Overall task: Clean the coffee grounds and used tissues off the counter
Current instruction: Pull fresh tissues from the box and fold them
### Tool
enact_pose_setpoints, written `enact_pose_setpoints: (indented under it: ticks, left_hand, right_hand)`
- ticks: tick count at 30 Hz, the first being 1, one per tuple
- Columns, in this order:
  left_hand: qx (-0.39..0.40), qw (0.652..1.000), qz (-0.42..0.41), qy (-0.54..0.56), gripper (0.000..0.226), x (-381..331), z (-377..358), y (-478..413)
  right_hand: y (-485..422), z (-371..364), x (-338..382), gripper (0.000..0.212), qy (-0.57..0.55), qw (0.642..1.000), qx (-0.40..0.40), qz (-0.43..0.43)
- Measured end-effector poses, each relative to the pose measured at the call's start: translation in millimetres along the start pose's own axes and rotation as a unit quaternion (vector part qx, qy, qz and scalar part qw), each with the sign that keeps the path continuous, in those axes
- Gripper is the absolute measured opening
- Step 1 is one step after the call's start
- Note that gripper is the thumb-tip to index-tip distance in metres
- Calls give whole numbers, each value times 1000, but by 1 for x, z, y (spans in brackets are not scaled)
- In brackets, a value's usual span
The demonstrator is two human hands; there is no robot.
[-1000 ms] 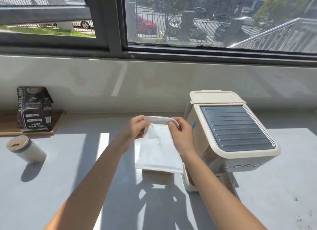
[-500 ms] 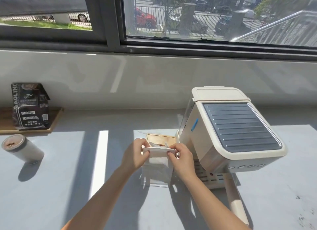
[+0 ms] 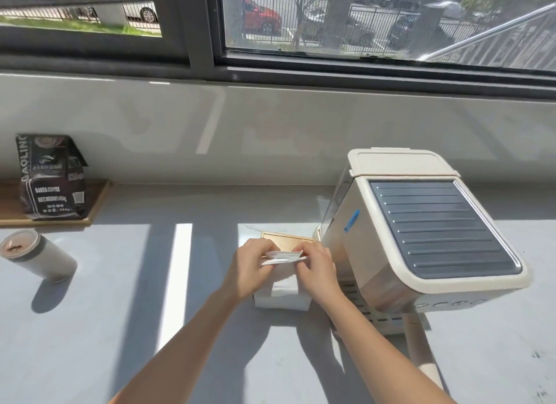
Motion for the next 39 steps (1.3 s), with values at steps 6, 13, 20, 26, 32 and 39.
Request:
enact_pose_setpoints:
  ticks: [6,13,20,26,32,39]
  left_hand:
    - [-34,984,11,174,16,-48,30,3]
    - [-19,966,-16,257,16,-77,63,-11]
    - [160,986,51,12,76,-24,24,8]
    - [96,994,-18,46,27,-4,16,21]
    - [55,995,-28,76,29,-4,20,10]
    - [36,990,46,125,29,-11,17,5]
  right_hand:
    - [-7,30,37,15,-172,970,-158,59]
    - [-19,67,64,23,-246,935,-206,149]
    - [9,45,45,20,-227,949,-205,77]
    - [40,34,41,24,-253,951,-166,71]
    - [61,37,52,19,-282,945,141,83]
    - [62,32,42,11,-185,937,288,70]
Point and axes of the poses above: each hand's wrist, its own y-axis away from the middle knuckle, its own z-axis out of the back of the hand, x = y × z, the point moved 1 cm from there along -y, towards the middle knuckle, and after that the axes turned 15 degrees about z, right-handed, at the moved point
